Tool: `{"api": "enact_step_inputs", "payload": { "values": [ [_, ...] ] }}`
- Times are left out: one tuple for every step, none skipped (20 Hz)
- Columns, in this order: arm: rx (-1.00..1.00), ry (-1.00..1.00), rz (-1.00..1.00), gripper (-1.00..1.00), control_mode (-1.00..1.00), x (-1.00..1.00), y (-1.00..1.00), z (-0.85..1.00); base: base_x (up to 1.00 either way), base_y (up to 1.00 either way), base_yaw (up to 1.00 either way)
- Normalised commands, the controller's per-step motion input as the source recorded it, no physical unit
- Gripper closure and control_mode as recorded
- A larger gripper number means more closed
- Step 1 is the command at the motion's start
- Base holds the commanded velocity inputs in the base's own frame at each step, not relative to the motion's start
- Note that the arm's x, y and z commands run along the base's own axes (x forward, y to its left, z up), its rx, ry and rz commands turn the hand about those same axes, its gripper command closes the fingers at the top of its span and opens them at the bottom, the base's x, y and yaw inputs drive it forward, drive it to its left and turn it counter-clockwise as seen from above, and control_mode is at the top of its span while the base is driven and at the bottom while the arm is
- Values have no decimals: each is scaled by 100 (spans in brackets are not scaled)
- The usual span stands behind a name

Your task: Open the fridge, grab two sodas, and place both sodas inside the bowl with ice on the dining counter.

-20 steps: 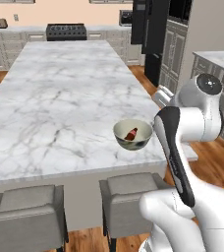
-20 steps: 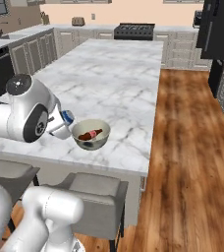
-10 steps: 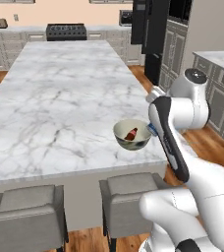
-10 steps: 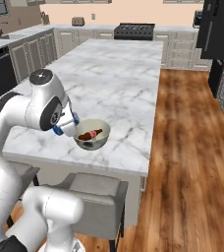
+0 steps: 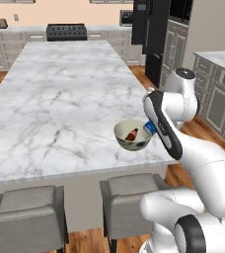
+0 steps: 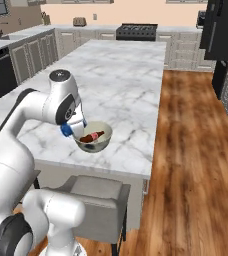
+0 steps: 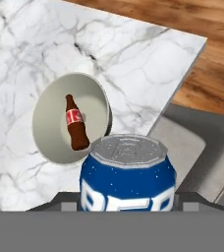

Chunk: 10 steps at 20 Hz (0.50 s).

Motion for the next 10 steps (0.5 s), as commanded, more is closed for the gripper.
{"api": "enact_step_inputs", "payload": {
  "values": [
    [0,9,-6,100,-100,43,-6,-35,0,0,0],
    [0,9,-7,100,-100,53,-5,-33,0,0,0],
    [0,8,-8,100,-100,57,-1,-29,0,0,0],
    [4,8,-7,100,-100,50,0,-23,0,0,0],
    [6,6,-6,100,-100,44,0,-27,0,0,0],
    [6,8,-5,100,-100,36,-1,-31,0,0,0],
    [6,6,-4,100,-100,32,-1,-30,0,0,0],
    [6,6,-4,100,-100,32,-1,-31,0,0,0],
    [7,7,-4,100,-100,31,0,-33,0,0,0],
    [6,7,-4,100,-100,29,0,-34,0,0,0]
  ]
}}
